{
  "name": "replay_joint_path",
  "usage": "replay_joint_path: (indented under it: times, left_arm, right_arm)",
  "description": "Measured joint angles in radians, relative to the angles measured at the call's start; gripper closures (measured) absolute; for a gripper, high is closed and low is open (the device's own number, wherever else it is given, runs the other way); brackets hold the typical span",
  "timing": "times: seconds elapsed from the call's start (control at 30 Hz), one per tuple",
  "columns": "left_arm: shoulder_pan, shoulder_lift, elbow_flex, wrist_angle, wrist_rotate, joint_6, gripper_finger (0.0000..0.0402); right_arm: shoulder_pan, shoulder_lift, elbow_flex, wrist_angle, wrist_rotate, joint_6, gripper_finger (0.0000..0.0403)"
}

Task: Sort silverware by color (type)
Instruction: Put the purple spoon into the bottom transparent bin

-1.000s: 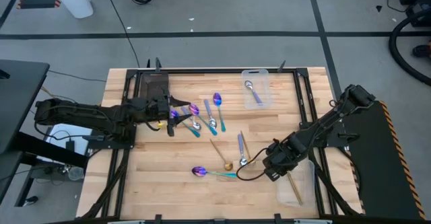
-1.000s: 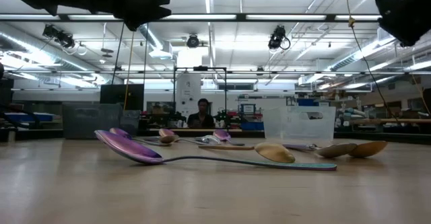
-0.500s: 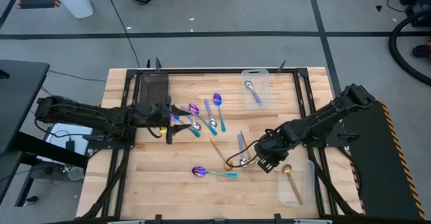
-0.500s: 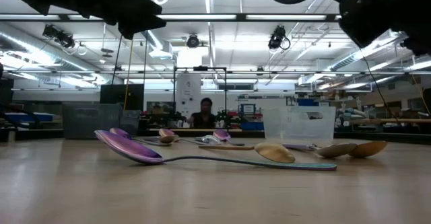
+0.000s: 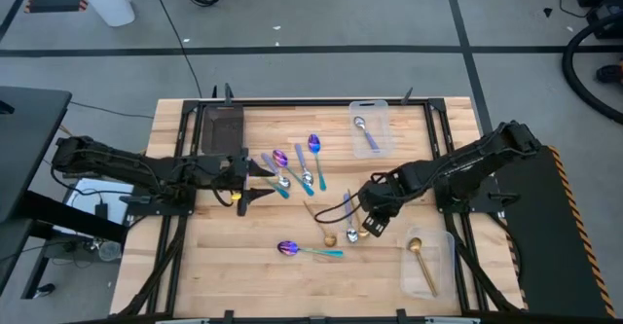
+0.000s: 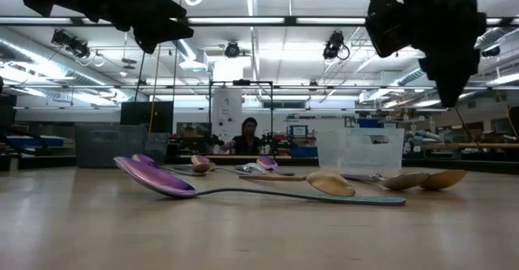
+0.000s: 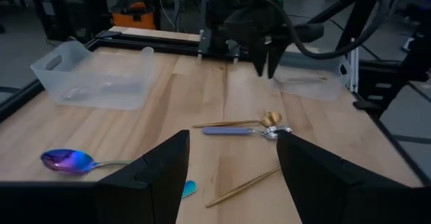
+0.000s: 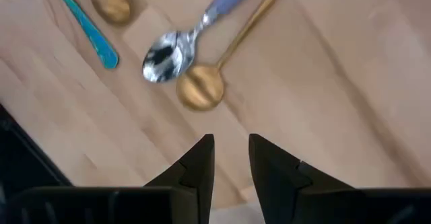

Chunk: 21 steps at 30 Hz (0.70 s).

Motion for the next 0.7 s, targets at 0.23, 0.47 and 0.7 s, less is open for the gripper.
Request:
replay_joint_path:
  times: [0.23,0.47,0.7]
  left_arm:
    - [-0.001,0.000,0.000,-0.015,0.000,-0.044,0.0170]
    - [-0.001,0.000,0.000,-0.023,0.000,-0.087,0.0170]
    - [-0.002,0.000,0.000,-0.047,0.000,-0.163,0.0170]
  right_arm:
    - [-0.032,0.000,0.000,0.088,0.071,-0.132,0.0300]
    - [-0.050,0.000,0.000,0.236,0.144,-0.330,0.0300]
    - [-0.059,0.011,0.001,0.343,0.187,-0.517,0.0300]
